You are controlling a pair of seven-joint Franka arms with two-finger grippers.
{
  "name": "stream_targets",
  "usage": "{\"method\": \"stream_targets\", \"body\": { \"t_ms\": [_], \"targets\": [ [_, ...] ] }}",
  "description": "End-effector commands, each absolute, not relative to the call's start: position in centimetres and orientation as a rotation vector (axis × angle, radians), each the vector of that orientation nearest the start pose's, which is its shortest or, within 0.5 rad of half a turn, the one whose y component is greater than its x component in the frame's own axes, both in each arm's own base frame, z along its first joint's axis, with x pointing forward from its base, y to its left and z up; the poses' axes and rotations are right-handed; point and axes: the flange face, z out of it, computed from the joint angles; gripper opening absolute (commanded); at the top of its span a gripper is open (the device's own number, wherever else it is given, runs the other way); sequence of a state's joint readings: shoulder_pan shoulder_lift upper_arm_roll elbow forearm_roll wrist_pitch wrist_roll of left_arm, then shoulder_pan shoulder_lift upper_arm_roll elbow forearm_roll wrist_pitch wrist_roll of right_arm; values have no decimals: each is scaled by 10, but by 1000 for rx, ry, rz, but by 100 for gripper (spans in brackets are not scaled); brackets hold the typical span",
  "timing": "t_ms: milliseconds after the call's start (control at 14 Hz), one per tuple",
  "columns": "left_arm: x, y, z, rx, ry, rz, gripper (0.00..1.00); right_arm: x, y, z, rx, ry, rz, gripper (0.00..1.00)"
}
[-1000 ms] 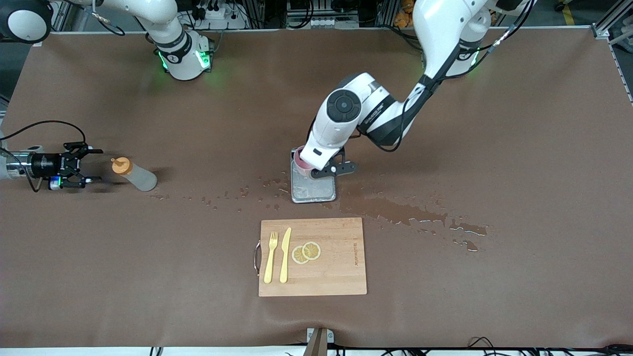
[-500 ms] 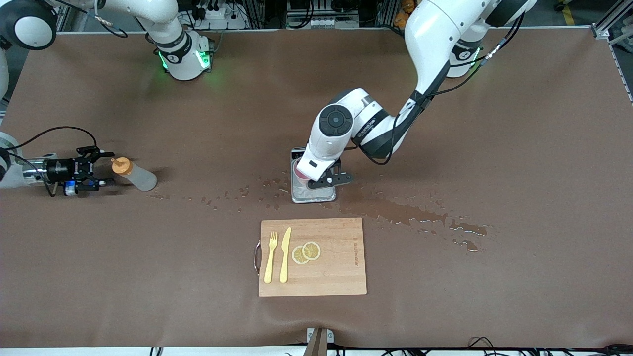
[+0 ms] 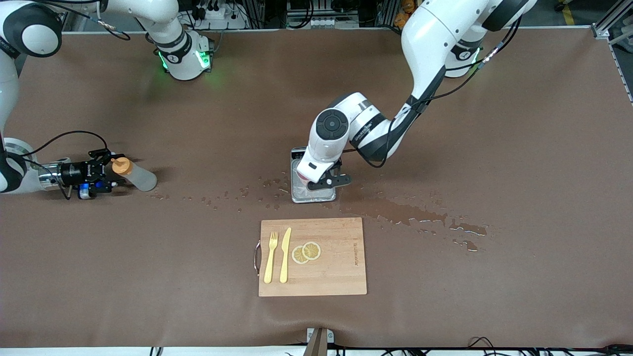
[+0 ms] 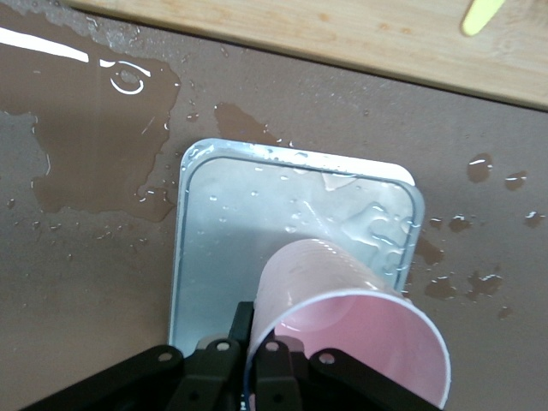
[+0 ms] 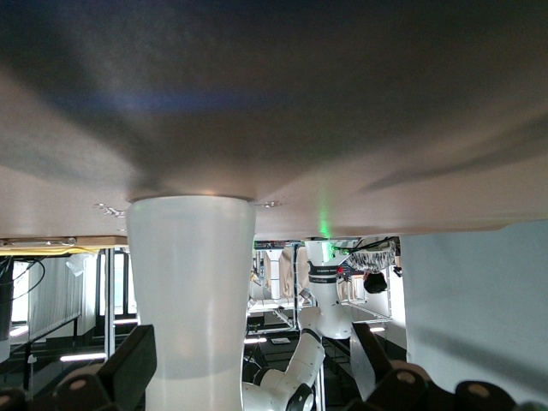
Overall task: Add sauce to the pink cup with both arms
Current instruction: 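Carry the pink cup onto the scale while the right gripper grasps the bottle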
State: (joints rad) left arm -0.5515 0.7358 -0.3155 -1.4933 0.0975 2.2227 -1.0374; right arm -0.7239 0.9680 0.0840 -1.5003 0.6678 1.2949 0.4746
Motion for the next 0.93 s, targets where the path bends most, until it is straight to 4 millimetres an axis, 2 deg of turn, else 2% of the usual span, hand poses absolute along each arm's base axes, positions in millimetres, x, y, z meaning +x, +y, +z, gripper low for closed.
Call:
{"method": "stream_targets", "body": {
  "t_ms": [0,71,143,214,500,643,786,857],
  "targets": [
    [496,-522,254,-3204,-320,110,0,516,-263,96,-1525,1196,1241,100],
    [496,-523,254,-3207,-319,110,36,518,-260,95,-1526,1193,1242,100],
    [496,-522,254,-3206,-317,107,88,519,-258,95,-1529,1192,1243,100],
    [496,-522,255,-3205,-311,103,100,520,-257,95,-1526,1193,1236,100],
    [500,-520,277,-3217,-323,75,100,526,-248,95,-1520,1180,1232,100],
    [503,-513,302,-3203,-329,65,100,530,-241,94,-1528,1172,1240,100],
    [507,-502,336,-3188,-334,50,100,533,-235,94,-1531,1158,1235,89],
    [514,-490,353,-3186,-354,39,100,532,-234,90,-1533,1141,1229,83]
  ]
}}
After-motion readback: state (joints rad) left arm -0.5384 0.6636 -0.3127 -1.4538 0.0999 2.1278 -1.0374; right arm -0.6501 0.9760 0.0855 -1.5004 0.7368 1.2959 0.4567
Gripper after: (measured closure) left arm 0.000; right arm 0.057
